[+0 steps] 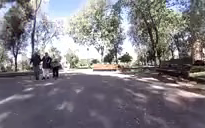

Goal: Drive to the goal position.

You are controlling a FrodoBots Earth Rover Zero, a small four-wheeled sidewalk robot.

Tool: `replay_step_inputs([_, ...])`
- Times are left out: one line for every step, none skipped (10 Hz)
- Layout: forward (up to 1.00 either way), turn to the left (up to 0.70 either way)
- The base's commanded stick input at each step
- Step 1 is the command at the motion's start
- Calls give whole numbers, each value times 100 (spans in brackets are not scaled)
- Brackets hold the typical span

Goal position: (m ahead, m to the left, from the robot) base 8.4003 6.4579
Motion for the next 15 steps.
replay_step_inputs([100,2])
replay_step_inputs([100,2])
replay_step_inputs([100,2])
replay_step_inputs([100,2])
replay_step_inputs([100,2])
replay_step_inputs([100,2])
replay_step_inputs([100,2])
replay_step_inputs([100,2])
replay_step_inputs([100,2])
replay_step_inputs([100,2])
replay_step_inputs([100,2])
replay_step_inputs([100,2])
replay_step_inputs([100,2])
replay_step_inputs([100,2])
replay_step_inputs([100,2])
